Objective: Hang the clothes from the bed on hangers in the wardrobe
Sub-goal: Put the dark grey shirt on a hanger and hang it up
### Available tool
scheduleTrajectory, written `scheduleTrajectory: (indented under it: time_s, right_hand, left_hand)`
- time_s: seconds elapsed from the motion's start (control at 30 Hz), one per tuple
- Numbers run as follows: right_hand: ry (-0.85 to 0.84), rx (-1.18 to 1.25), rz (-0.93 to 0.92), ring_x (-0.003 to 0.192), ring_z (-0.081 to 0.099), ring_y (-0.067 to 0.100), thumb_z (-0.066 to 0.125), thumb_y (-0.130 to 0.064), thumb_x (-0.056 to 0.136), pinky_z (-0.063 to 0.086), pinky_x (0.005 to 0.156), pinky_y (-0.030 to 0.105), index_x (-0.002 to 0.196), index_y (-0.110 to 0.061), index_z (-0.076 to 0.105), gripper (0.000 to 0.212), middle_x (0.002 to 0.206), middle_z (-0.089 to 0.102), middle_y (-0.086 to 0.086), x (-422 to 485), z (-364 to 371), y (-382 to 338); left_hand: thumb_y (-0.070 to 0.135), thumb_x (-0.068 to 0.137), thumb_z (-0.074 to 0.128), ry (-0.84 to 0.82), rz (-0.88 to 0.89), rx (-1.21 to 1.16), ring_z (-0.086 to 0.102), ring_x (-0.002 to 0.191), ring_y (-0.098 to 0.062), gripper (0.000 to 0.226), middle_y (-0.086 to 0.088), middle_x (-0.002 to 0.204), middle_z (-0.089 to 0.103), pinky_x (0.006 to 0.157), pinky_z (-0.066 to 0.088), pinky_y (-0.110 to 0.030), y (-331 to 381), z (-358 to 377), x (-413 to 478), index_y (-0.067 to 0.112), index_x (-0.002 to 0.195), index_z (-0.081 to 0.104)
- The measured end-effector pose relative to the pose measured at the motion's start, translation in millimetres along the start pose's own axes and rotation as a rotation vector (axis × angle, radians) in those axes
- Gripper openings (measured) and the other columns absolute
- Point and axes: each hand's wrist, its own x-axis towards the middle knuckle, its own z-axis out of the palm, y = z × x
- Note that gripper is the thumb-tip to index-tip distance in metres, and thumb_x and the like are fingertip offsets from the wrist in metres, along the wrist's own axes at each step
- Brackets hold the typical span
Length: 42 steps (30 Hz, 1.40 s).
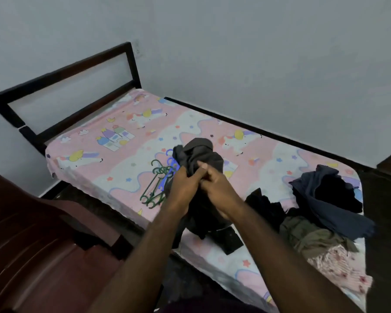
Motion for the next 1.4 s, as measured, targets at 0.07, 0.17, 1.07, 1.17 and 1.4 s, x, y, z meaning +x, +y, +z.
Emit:
scheduleTrajectory:
  time_s: [0.07, 0.17, 1.07, 1.17, 1.4]
  right_hand:
    - [-0.039, 0.018, 0.065, 0.097, 0.066, 0.009, 0.040, 0.018, 0.087, 0.050, 0.089, 0.028, 0.123, -0.023, 0.057, 0.057, 0.108, 0.071, -0.004, -8, 0, 18]
    - [0.000, 0.038, 0.143, 0.098, 0.066, 0.014, 0.045, 0.014, 0.091, 0.050, 0.083, 0.031, 0.130, -0.018, 0.051, 0.050, 0.111, 0.070, 0.006, -17, -8, 41]
    - [-0.254, -1.496, 0.428, 0.148, -0.006, 0.045, 0.070, -0.050, 0.084, 0.012, 0.112, 0.070, 0.157, -0.026, 0.007, 0.100, 0.163, -0.010, 0.017, 99, -291, 279]
    - [-0.268, -1.534, 0.380, 0.146, -0.006, 0.051, 0.076, -0.053, 0.076, 0.011, 0.107, 0.075, 0.157, -0.025, 0.002, 0.113, 0.162, -0.013, 0.020, 142, -304, 288]
    - [-0.469, -1.497, 0.603, 0.138, 0.027, 0.050, 0.076, -0.044, 0.079, 0.010, 0.108, 0.077, 0.154, -0.027, 0.021, 0.095, 0.152, 0.026, 0.023, 154, -336, 334]
  left_hand:
    - [0.046, 0.075, 0.070, 0.108, -0.095, -0.059, 0.070, 0.091, -0.032, 0.043, -0.017, 0.097, 0.071, 0.083, 0.055, -0.056, -19, -5, -1, 0.012, 0.100, 0.067]
    - [0.027, 0.088, 0.065, 0.167, -0.170, -0.055, 0.068, 0.093, -0.035, 0.015, -0.019, 0.099, 0.069, 0.085, 0.055, -0.055, -43, -4, 0, 0.013, 0.093, 0.063]
    - [0.018, 0.096, 0.058, -0.162, -0.279, 0.732, 0.060, 0.093, -0.020, 0.017, -0.012, 0.102, 0.067, 0.082, 0.047, -0.030, -203, 158, 104, 0.005, 0.105, 0.062]
    - [0.019, 0.097, 0.057, -0.168, -0.326, 0.688, 0.064, 0.104, -0.020, 0.029, -0.007, 0.112, 0.069, 0.094, 0.051, -0.037, -220, 161, 102, 0.005, 0.121, 0.062]
    - [0.022, 0.093, 0.060, -0.111, -0.371, 0.664, 0.065, 0.102, -0.018, 0.028, -0.002, 0.108, 0.070, 0.096, 0.052, -0.043, -242, 169, 108, 0.009, 0.117, 0.065]
